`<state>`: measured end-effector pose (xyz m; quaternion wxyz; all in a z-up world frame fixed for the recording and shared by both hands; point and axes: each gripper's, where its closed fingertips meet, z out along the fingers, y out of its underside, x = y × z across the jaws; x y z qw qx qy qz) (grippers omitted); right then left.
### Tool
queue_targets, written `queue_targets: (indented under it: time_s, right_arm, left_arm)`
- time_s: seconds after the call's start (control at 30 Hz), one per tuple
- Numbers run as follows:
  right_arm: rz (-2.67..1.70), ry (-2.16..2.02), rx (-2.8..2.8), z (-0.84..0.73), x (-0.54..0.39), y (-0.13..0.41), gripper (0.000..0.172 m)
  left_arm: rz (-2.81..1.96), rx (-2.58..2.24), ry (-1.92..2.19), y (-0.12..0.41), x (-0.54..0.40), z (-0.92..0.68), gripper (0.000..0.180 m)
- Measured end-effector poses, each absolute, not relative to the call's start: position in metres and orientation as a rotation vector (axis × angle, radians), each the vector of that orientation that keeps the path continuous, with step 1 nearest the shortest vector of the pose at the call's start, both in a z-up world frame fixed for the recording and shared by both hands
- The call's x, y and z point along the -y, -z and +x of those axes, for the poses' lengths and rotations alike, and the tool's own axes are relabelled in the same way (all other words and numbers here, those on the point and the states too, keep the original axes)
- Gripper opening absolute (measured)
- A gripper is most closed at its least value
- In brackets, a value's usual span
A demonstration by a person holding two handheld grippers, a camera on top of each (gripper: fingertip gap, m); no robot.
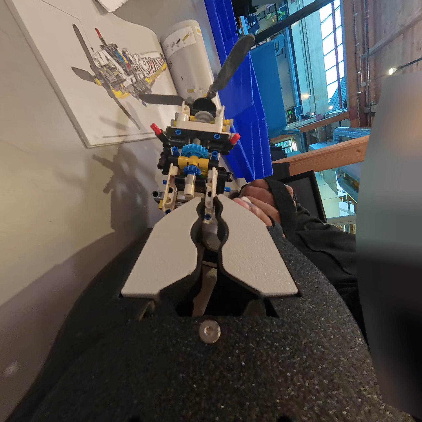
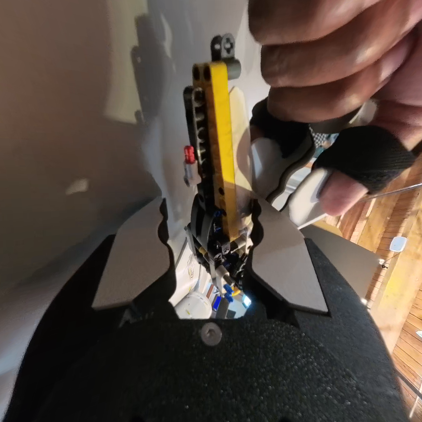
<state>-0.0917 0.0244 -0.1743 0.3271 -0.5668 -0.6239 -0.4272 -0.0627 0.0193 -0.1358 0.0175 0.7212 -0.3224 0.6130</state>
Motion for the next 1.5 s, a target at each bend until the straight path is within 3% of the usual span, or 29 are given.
queue_targets:
  time_s: [0.2,0.87,1.23,1.5]
  right_arm:
    - [-1.507,1.103,1.610,-0.089,-0.023,0.169,0.050]
    - [-1.546,1.001,1.653,-0.090,-0.015,0.180,0.048]
    - [-1.541,0.998,1.647,-0.093,-0.014,0.181,0.047]
    - [-1.568,0.955,1.623,-0.093,-0.015,0.181,0.047]
  left_arm:
    - [2.275,1.120,-1.881,0.138,-0.013,-0.064,0.009]
    - [2.152,1.549,-1.732,0.155,-0.012,-0.074,0.008]
    - [2.055,1.502,-1.736,0.154,-0.012,-0.077,0.008]
    - [2.060,1.646,-1.638,0.159,-0.006,-0.072,0.016]
